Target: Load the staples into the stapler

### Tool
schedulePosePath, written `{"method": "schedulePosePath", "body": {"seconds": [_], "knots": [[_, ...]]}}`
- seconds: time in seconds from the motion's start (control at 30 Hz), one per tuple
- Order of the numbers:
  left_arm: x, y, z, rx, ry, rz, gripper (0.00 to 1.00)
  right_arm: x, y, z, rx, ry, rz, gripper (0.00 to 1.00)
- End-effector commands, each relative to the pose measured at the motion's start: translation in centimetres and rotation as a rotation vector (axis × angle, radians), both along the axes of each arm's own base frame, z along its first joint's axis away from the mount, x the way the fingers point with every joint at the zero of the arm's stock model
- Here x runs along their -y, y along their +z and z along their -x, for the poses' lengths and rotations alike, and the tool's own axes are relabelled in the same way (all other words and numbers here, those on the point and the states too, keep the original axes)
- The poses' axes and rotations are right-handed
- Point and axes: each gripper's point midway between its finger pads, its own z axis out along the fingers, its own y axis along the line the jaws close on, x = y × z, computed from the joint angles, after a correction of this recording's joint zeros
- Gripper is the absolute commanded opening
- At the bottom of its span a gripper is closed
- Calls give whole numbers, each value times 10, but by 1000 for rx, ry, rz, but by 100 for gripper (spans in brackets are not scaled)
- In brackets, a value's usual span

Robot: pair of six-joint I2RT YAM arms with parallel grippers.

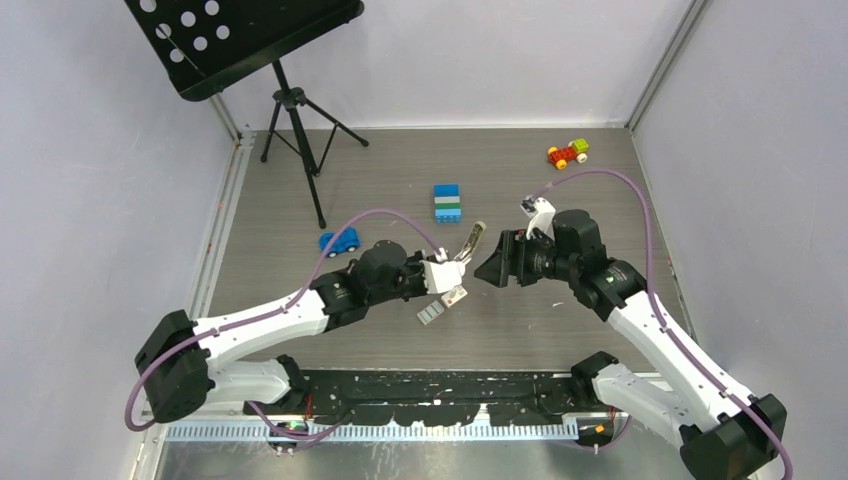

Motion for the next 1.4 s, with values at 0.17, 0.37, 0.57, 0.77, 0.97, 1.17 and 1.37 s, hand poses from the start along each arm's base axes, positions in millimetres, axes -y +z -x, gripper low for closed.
{"method": "schedulePosePath", "body": {"seconds": [0.17,0.37,0.57,0.77,0.97,1.17,1.37], "knots": [[22,29,40,133,-245,53,0,-33,31,1,19,153,-132,76],[27,37,48,172,-267,46,0,-48,24,13,-26,245,-145,73],[27,37,41,79,-154,102,0,-45,22,15,9,225,-129,70],[26,21,38,-137,53,252,0,-24,38,-4,154,15,-162,71],[27,20,32,-349,275,539,0,-23,43,-11,164,-123,-331,71],[23,22,21,-483,451,747,0,-23,30,-17,128,-249,-398,70],[25,20,19,-570,520,824,0,-38,10,-13,83,-270,-423,69]]}}
